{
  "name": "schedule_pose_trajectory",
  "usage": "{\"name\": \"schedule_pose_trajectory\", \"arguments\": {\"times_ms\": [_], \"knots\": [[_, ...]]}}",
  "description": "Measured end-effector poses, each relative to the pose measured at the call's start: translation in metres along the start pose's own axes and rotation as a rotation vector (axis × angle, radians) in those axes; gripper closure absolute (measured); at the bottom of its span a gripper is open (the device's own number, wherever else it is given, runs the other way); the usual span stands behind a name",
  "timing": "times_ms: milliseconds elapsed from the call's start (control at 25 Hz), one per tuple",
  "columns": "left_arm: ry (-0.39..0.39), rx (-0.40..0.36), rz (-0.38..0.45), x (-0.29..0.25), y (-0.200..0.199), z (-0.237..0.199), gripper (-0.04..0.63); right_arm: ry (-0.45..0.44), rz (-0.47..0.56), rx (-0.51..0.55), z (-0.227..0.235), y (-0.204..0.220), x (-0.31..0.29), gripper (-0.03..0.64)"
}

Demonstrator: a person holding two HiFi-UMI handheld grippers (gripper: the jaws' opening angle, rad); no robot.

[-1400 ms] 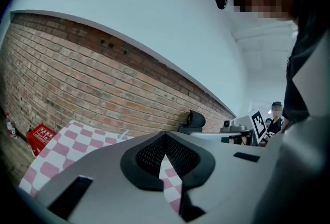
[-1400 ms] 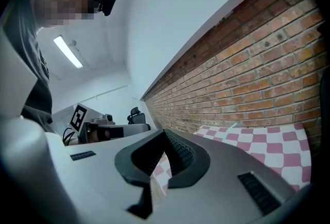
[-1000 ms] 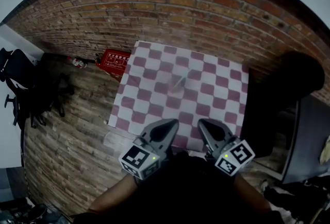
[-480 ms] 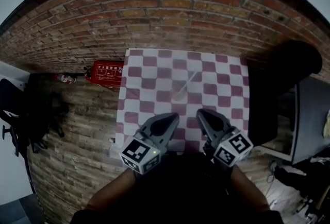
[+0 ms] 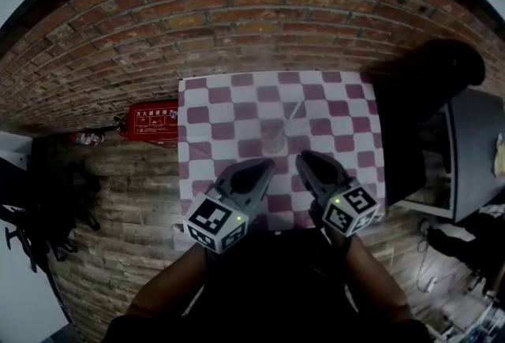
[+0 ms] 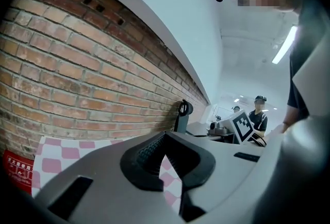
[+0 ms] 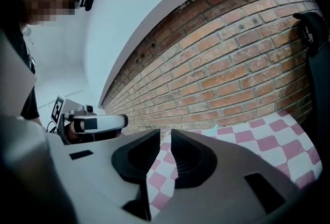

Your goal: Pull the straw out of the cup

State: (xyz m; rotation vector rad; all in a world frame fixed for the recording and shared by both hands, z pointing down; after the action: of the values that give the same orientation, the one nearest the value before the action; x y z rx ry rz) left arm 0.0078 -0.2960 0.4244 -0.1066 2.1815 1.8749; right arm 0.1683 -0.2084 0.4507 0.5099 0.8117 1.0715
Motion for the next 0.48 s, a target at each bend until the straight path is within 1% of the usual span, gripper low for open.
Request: {"name": "schedule_pose_trajectory", "arguments": {"times_ms": [200,360,480], "knots": [[0.039,0.004,-0.037,-0.009,0.018,-0.011,0.588,0.054,-0.016,-0.029,0.015,0.009,-0.017,0.534],[0.044,0.005,-0.048,-0.017,0.032,-0.020,0.588,0.078,-0.028,-0.022,0.033,0.013,-0.032,0.522],[0.045,0.007,-0.053,-0.024,0.042,-0.027,0.588,0.096,-0.043,-0.037,0.044,0.011,-0.047,0.514]]}}
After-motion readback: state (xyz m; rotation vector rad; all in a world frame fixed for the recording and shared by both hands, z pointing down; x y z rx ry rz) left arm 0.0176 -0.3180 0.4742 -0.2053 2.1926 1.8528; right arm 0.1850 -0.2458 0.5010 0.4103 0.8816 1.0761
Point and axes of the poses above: the fingertips, and each gripper's own axes: x backward along the fingers, z to its right, y out of its underside, the point moved 8 cm from there along x, backward along the fingers, and after that the axes turned 15 degrees about -x, right-handed, at the moved point
